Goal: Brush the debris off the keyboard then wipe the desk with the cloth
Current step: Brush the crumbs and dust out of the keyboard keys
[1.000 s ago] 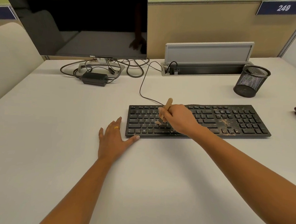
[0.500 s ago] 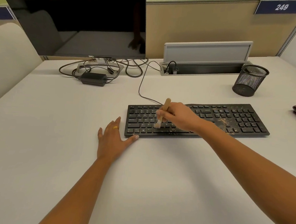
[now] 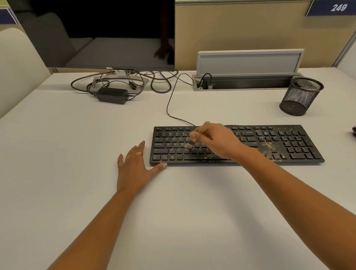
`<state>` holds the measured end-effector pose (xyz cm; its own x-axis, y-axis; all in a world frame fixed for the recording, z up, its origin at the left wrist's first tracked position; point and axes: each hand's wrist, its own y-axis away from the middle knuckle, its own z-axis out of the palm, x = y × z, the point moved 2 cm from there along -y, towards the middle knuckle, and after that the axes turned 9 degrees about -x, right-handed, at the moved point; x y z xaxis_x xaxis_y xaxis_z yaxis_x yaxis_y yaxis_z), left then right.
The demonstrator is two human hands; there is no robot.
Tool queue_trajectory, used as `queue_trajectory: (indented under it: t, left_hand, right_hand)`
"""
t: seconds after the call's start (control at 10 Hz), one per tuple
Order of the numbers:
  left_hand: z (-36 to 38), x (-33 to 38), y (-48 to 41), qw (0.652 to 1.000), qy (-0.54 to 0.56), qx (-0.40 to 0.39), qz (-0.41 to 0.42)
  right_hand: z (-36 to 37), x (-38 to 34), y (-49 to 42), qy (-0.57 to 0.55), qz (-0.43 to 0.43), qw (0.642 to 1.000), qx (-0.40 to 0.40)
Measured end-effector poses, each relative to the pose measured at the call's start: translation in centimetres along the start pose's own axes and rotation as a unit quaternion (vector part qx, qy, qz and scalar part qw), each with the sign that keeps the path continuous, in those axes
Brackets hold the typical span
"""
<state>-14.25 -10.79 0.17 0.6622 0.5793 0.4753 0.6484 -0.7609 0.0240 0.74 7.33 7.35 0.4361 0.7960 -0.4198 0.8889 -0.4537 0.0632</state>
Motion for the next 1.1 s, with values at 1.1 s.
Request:
queue_trajectory:
  t: [1.1]
  left_hand:
    - [0.0, 0.1, 0.0, 1.0, 0.009, 0.0, 0.005]
  right_hand:
    - [-0.4, -2.0, 0.3, -0.015, 0.047, 0.997, 0.062]
